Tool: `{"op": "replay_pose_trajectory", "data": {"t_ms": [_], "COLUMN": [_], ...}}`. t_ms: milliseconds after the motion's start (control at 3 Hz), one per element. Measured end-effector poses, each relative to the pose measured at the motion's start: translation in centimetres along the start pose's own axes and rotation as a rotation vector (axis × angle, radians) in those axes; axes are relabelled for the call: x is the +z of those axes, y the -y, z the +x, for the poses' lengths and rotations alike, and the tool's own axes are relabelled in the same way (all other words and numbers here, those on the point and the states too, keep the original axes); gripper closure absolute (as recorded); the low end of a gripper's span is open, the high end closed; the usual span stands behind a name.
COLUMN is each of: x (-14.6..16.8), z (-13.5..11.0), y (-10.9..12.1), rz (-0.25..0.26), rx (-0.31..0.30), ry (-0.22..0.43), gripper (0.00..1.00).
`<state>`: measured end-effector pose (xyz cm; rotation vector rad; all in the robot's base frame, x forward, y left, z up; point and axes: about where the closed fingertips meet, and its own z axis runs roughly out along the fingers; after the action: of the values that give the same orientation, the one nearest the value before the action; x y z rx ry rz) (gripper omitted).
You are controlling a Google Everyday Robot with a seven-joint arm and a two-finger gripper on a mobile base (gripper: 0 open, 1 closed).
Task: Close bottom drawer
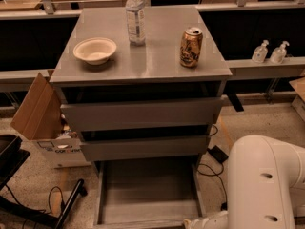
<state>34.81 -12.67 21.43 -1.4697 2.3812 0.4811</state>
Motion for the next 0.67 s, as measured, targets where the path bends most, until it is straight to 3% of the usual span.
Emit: {"op": "replay_pose_trajectory", "data": {"t_ms": [667], "x": [0.0], "z": [0.0], "y": [0.0], "rz": [0.0], "rx": [0.0], "ry": [0.0], "gripper": [1.0]}}
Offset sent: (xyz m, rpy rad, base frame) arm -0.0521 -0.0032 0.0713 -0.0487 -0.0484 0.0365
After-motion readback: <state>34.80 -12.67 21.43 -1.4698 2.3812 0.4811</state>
